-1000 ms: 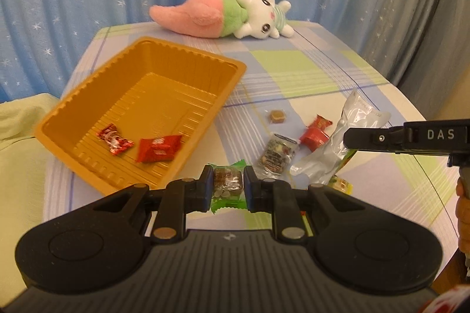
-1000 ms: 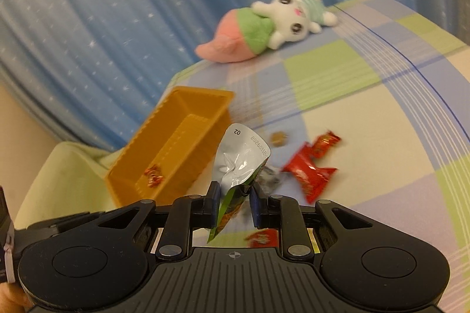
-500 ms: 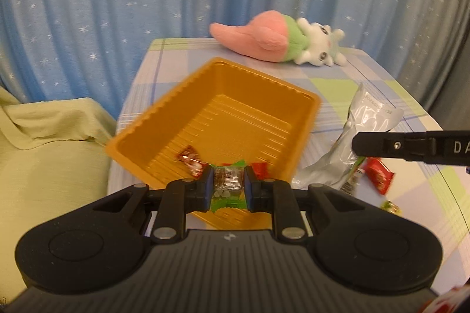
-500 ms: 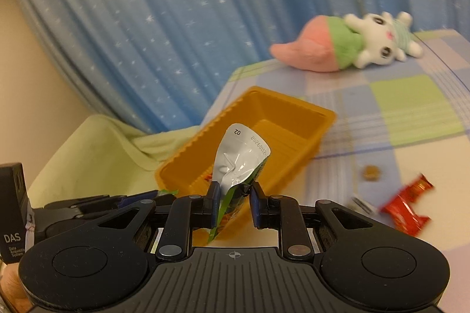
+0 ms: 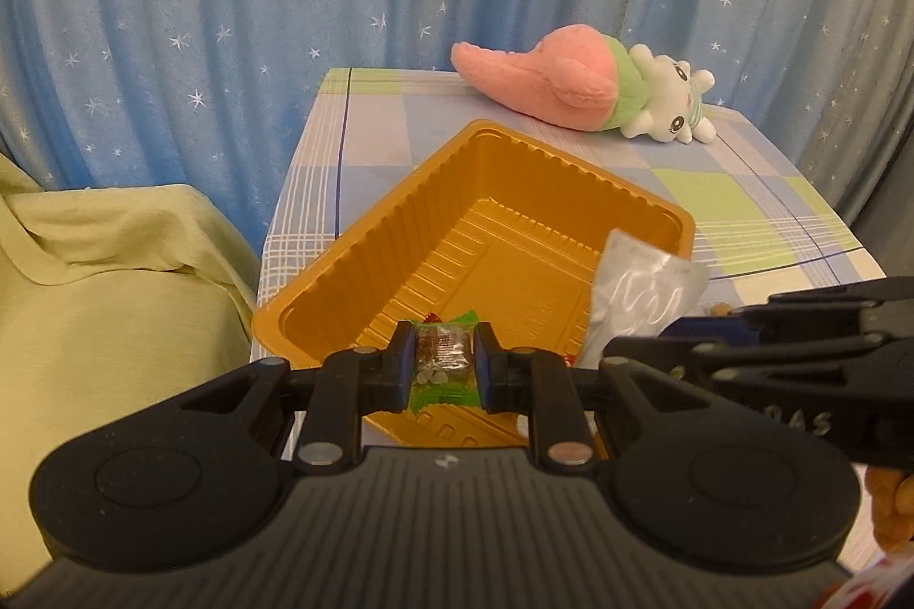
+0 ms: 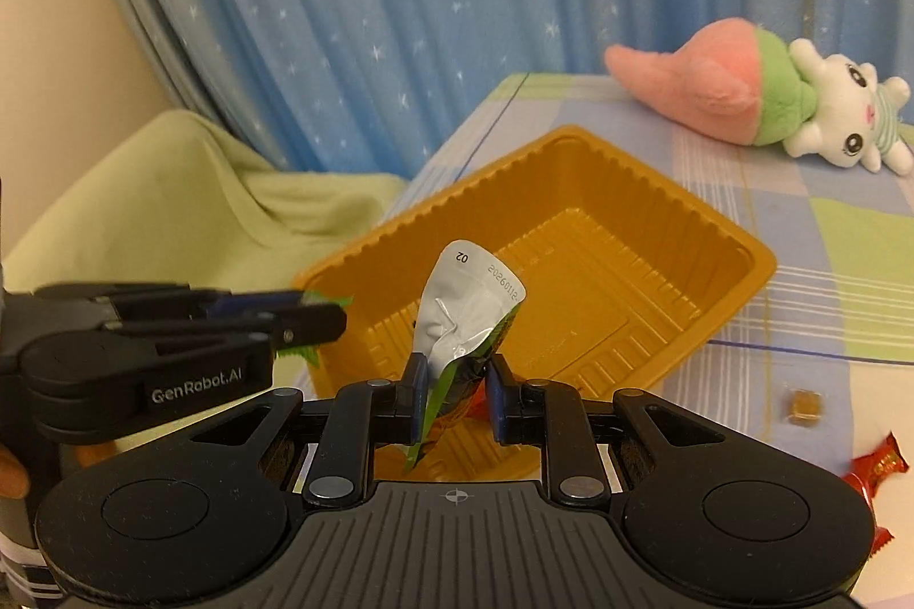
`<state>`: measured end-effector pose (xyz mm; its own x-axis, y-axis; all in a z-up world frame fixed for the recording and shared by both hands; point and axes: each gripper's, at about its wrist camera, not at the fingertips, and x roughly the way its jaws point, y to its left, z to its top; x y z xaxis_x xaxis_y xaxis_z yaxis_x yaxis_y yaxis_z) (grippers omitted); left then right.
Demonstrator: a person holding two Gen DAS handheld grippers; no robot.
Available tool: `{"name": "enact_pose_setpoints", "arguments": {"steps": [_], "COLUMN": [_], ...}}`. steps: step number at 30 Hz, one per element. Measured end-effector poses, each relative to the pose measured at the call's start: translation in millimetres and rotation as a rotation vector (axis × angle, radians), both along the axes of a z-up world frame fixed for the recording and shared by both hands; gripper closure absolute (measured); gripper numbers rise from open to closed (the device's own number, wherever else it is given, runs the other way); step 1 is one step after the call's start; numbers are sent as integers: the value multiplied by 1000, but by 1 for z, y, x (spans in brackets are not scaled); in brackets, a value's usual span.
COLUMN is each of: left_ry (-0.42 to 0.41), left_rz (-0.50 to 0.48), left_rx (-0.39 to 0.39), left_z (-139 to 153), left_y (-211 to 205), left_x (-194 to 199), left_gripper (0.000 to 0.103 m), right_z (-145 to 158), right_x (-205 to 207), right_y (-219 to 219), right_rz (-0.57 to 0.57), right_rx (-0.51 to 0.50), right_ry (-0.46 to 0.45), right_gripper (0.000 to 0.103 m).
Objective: Organize snacks
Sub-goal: 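Carry the green candy and silver pouch over the orange tray, then open both tools to drop the snacks into the orange tray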
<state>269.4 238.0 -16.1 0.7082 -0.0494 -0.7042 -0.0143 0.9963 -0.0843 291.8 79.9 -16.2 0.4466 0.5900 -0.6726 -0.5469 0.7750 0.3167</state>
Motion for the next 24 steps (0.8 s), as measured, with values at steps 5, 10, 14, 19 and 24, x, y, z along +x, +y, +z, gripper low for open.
{"name": "enact_pose_setpoints", "arguments": {"steps": [5, 10, 14, 19, 24], "left_ry": [18, 36, 47, 56, 65], "left_rz": [-10, -16, -21, -32, -42], "left_rx": [1, -3, -5, -6, -5], "left_z": [-7, -13, -17, -21, -24], "left_y": [6, 10, 14, 16, 16], "left_x": [14, 24, 30, 34, 39], "left_gripper": [84, 84, 84, 84, 84], "right_z": [-11, -22, -25, -24, -23], "right_x": [14, 27, 36, 41, 44], "right_y": [16, 28, 32, 26, 24], "right_rz": [5, -8, -57, -101, -118], "right_rx": [-38, -59, -69, -56, -55], "right_ry": [30, 79, 98, 101, 93], "right_gripper": [81, 81, 81, 62, 57]}}
